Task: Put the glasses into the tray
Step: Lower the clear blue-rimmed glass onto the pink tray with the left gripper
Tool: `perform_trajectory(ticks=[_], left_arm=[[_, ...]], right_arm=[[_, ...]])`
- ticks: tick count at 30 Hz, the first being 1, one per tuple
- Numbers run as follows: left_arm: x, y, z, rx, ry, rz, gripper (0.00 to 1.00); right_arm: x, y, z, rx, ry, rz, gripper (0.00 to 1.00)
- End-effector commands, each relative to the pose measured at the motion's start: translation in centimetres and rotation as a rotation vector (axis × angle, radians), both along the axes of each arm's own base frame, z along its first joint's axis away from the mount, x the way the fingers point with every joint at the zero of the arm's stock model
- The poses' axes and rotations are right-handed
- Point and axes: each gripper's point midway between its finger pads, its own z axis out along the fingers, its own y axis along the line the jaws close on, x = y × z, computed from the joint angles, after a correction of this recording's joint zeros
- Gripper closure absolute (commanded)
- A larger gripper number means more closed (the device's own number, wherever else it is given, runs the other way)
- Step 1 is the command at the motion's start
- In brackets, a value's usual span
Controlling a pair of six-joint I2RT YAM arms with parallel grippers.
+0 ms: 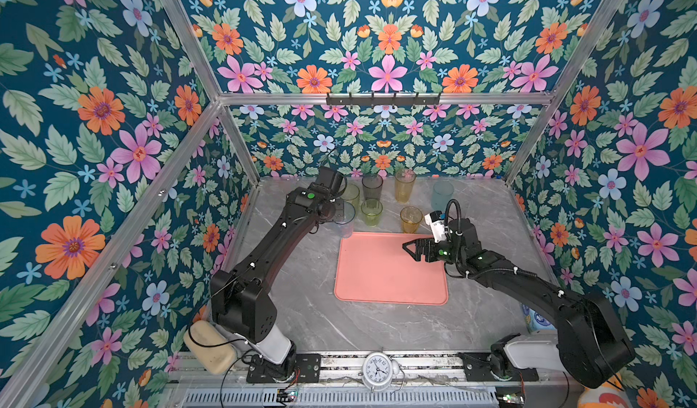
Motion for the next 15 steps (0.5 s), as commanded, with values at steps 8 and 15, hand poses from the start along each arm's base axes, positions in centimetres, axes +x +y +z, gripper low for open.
perform_trajectory(ticks=[8,15], left_arm=[[-0.8,-3.0,-1.6,-0.082,0.004,-0.029,0.99],[-1.4,-2.6,-3.8,-0.07,0.05,-0.009,1.0]], right_arm=[[0.3,-0.2,0.1,-0.008,-0.02,-0.014,0.03],[0.5,-0.2,-0.2,-0.015,-0.018,-0.016,0.03]])
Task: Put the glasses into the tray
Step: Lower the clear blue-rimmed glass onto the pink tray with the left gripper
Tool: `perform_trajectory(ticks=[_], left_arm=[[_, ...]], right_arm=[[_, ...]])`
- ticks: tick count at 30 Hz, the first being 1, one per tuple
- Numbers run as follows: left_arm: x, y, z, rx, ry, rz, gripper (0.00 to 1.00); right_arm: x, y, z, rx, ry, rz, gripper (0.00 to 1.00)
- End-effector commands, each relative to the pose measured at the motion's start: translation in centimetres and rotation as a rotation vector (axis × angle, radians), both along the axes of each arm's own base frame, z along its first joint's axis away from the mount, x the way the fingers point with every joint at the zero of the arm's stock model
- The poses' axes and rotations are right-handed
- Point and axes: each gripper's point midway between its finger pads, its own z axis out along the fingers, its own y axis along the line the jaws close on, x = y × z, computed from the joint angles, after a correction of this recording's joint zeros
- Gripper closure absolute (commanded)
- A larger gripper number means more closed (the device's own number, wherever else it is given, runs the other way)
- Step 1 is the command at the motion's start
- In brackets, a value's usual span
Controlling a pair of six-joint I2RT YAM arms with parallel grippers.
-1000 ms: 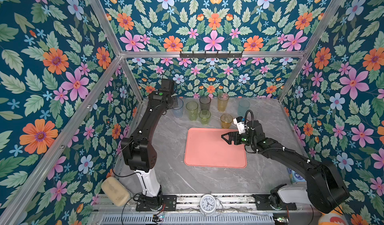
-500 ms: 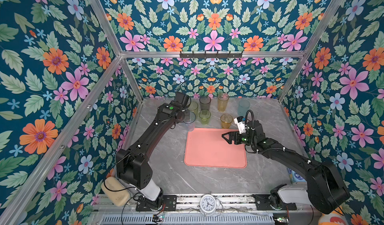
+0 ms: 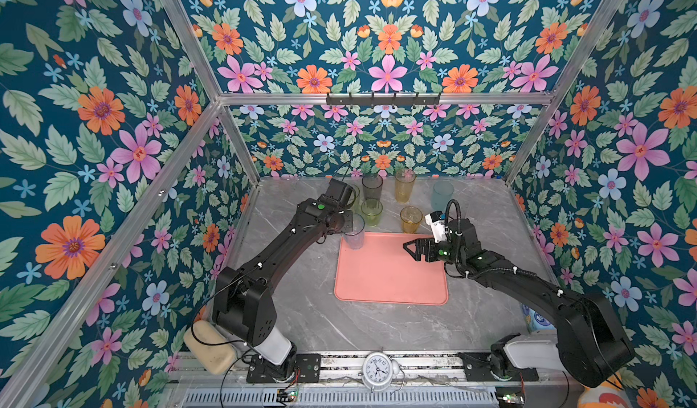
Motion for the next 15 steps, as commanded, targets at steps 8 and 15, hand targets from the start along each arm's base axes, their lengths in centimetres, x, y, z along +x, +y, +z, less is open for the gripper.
perform_trajectory(ticks=[8,15], left_arm=[[0.6,-0.2,-0.9,0.0,0.011,0.024,1.0],[1.0,-0.1,-1.4,0.016,0.03,0.029,1.0]], right_arm=[[0.2,0.0,0.2,-0.004,-0.017,-0.004,0.03],[0.1,0.0,0.5,-0.001,-0.021,0.003,0.03]])
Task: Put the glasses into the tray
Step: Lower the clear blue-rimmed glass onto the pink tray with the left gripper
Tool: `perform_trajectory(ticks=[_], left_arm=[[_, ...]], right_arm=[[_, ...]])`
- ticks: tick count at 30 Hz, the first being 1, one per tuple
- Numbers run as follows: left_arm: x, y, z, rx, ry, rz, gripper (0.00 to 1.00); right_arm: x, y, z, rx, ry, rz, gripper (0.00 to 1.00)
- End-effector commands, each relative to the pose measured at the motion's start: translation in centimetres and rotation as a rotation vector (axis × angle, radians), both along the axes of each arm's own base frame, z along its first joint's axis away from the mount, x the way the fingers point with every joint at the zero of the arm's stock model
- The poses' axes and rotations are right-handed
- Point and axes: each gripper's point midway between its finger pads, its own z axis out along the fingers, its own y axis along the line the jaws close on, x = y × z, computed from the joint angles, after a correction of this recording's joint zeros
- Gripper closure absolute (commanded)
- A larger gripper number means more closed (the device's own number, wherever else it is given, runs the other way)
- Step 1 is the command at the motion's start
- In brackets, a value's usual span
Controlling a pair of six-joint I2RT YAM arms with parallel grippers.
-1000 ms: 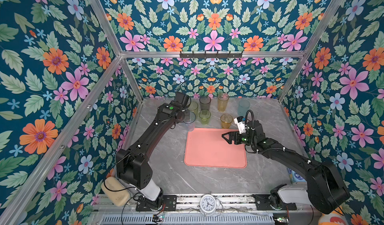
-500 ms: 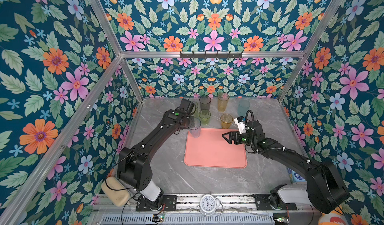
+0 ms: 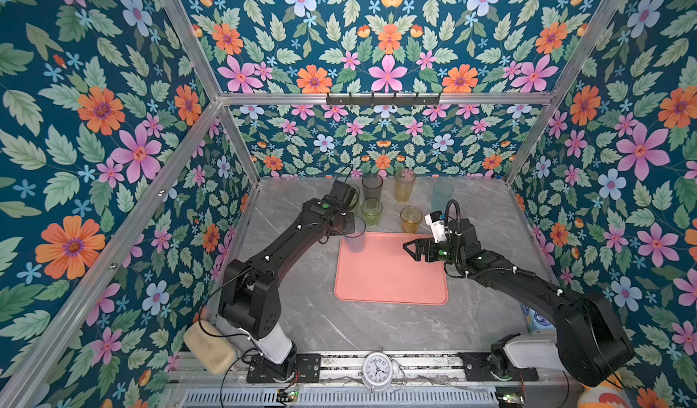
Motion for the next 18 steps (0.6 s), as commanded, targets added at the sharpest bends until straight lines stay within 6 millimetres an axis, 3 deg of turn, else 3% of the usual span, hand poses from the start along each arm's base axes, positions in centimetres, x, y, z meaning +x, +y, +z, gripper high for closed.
perform_trajectory(ticks=[1,18], left_arm=[[0.5,0.2,0.2,0.008,-0.006,0.014,1.0],[1.1,0.7,-1.3,0.031,0.036,0.038,1.0]], right_arm=[[0.1,0.0,0.5,0.0,-0.02,0.002,0.03],[0.0,-0.1,0.8,-0.001,-0.026,-0.001,0.03]])
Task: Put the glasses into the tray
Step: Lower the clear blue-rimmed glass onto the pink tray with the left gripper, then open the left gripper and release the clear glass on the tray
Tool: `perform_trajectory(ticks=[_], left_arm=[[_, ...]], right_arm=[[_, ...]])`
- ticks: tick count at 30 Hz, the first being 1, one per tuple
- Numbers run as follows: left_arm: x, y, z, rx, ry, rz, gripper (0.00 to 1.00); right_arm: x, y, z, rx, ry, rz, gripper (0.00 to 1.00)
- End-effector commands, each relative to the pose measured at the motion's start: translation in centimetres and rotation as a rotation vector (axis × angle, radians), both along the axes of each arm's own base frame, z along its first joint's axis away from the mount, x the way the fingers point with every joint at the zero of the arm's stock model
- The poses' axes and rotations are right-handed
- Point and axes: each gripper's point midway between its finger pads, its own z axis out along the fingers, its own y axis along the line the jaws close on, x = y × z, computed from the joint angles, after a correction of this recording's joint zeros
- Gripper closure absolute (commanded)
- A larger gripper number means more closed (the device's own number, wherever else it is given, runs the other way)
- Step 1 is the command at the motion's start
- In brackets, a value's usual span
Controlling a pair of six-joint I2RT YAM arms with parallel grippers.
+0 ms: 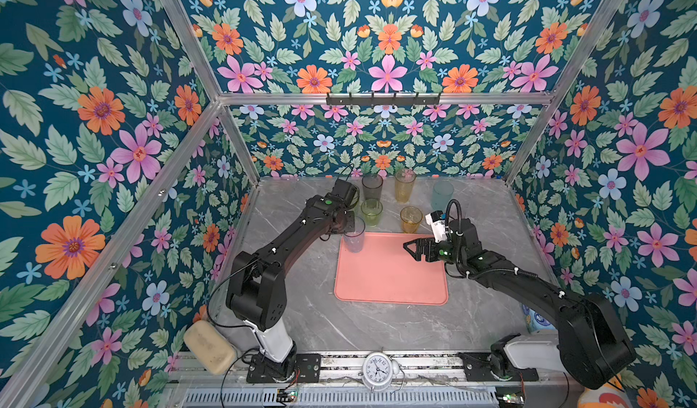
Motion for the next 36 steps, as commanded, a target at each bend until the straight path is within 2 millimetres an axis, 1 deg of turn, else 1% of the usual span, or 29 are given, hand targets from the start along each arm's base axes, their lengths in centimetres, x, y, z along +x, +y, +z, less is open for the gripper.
perform_trajectory(ticks=[1,5,12,18,22,28,32,36], left_arm=[[0.1,0.3,-0.1,0.008,0.005,0.013,0.99],[0.1,0.6,-0.5,0.024,0.012,0.024,0.97],[0.1,0.5,-1.0,0.031,0.03,0.023,0.82],[0.2,0.3,-0.7,0.022,0.028,0.018,0.74],[0.2,0.1,-0.1,0.006,0.017,0.013,0.68],[0.3,0.4,1.0,0.015,-0.005,0.022,0.6],[0.5,0.6,2.0,0.015,-0.026,0.028,0.57],[0.4,0.3,3.2,-0.014,-0.044,0.023,0.54]], right_arm=[[0.1,-0.1,0.3,-0.005,-0.016,-0.003,0.03],[0.1,-0.2,0.4,-0.008,-0.02,-0.01,0.03],[0.2,-0.3,0.3,-0.013,-0.02,-0.015,0.03],[0.2,-0.3,0.3,-0.013,-0.019,-0.015,0.03],[0.2,-0.3,0.3,-0.014,-0.018,-0.016,0.03],[0.2,-0.3,0.3,-0.013,-0.02,-0.017,0.03],[0.2,-0.4,0.3,-0.015,-0.019,-0.019,0.03],[0.2,-0.4,0.3,-0.016,-0.02,-0.02,0.03]])
